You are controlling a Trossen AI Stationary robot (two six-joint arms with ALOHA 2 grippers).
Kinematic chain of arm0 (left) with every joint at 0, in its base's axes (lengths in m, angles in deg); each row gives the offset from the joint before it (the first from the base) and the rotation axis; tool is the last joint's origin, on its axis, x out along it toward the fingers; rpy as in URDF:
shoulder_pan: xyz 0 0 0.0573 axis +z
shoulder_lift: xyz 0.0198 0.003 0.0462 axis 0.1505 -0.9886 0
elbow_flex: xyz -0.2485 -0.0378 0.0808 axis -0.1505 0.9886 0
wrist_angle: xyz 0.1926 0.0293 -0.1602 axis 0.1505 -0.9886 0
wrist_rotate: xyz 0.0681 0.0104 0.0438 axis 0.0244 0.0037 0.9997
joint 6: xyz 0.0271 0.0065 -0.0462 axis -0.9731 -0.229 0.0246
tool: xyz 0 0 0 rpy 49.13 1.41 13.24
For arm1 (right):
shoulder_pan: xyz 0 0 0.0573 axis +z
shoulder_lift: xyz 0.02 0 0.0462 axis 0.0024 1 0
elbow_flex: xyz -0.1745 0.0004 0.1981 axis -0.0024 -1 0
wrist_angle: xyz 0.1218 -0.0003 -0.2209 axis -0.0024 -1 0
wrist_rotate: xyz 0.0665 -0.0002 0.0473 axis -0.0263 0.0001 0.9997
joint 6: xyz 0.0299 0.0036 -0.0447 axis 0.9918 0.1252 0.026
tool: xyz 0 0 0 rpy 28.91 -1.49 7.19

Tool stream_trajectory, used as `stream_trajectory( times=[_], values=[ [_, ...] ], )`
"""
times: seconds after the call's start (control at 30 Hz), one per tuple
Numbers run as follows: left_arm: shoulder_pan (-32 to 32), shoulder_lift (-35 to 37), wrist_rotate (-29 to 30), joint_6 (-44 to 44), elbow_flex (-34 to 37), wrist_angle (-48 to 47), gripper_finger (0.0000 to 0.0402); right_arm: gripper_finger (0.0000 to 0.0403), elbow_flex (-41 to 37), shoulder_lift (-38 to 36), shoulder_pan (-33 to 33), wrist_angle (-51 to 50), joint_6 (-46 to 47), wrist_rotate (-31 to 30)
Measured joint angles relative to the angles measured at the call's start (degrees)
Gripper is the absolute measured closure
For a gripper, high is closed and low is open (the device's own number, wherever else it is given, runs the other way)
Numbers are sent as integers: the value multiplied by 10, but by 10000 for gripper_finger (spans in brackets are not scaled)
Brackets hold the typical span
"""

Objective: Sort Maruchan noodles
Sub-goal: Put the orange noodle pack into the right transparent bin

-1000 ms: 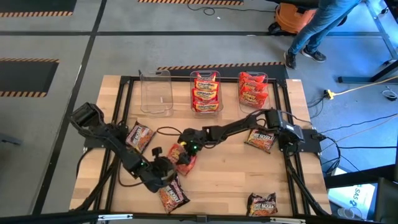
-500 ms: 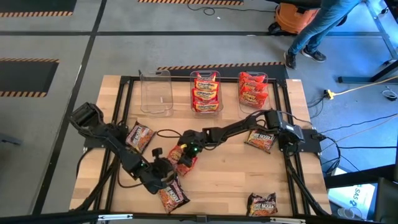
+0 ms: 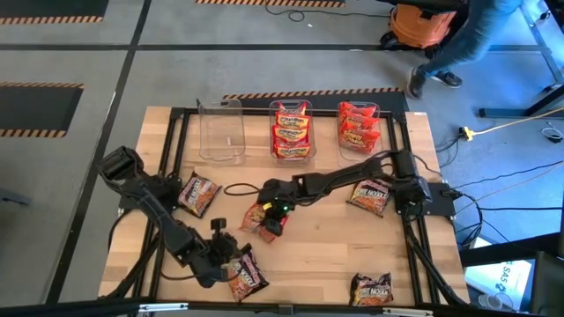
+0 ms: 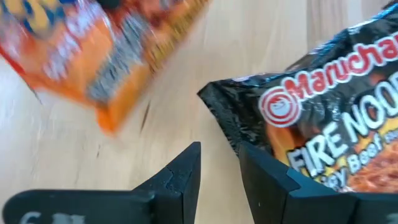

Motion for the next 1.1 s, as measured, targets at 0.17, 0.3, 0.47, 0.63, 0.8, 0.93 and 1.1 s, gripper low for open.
stream_trajectory(
  times=[0.17, 0.3, 0.47, 0.63, 0.8, 0.93, 1.1],
  values=[
    [-5, 0, 1, 6, -3, 0, 296, 352, 0, -61, 0, -105, -40, -34],
    [-5, 0, 2, 17, -3, 3, 296, 351, 0, -110, 0, -222, -77, -95],
    [-5, 0, 3, 18, -3, 13, 296, 351, 0, -174, -1, -367, -107, -175],
    [-4, 0, 13, 18, -3, 16, 296, 350, -1, -241, -2, -482, -132, -248],
    [-4, 0, 33, 18, -3, 20, 296, 350, -38, -318, -15, -543, -171, -327],
    [-4, 1, 37, 16, -3, 23, 296, 350, -83, -375, -29, -582, -221, -417],
    [-4, 1, 50, 16, -3, 27, 296, 350, -125, -421, -84, -617, -266, -526]
  ],
)
